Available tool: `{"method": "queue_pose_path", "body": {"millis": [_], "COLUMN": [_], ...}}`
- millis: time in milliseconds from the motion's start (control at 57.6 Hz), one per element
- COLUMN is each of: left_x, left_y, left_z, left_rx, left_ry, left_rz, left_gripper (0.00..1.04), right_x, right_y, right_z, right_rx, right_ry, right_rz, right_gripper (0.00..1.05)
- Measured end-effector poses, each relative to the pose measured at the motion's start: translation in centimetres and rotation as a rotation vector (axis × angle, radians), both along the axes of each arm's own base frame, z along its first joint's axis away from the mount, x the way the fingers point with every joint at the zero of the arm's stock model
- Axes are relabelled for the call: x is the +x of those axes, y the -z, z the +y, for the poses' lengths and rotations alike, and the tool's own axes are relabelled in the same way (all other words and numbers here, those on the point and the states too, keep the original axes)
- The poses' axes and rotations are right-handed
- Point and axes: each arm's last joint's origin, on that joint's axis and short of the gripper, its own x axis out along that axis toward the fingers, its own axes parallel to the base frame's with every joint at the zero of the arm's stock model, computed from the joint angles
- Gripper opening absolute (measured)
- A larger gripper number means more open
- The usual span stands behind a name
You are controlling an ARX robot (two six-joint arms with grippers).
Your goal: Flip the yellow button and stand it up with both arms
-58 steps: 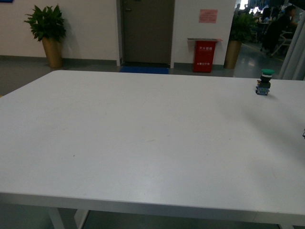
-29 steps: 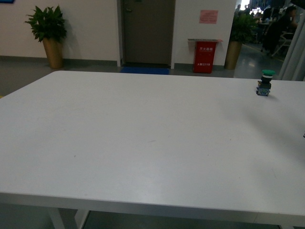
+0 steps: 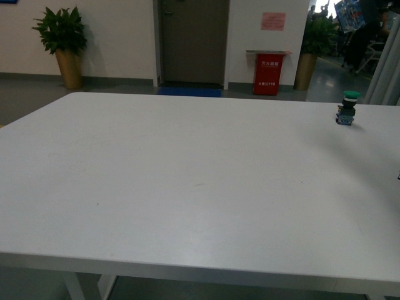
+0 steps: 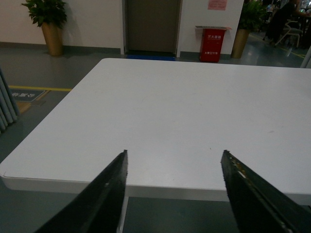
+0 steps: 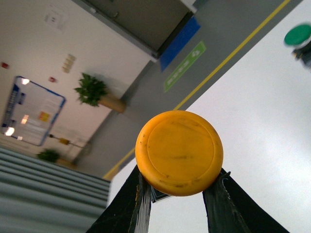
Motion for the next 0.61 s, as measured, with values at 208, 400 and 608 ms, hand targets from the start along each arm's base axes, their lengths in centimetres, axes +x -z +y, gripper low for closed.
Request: {"method": "queue_pose_path", "body": {"millis": [208, 400, 608], "left_x": [0.0, 0.0, 0.0], "left_y": [0.0, 0.0, 0.0], "left_z": [0.0, 0.0, 0.0], "left_rx": [0.000, 0.000, 0.000], "left_ry": [0.000, 0.000, 0.000], "left_rz": [0.000, 0.000, 0.000], "left_gripper": [0.99, 0.99, 0.99], "right_x": [4.2, 6.8, 8.0], "right_y": [-0.7, 0.8, 4.0], "right_z": [-1.1, -3.2, -5.2], "right_rx": [-0.410, -0.773, -0.943], "right_ry": [0.113, 0.115, 0.066], "right_rz": [-0.008, 0.047, 0.148], "right_gripper": [0.24, 0.24, 0.24]}}
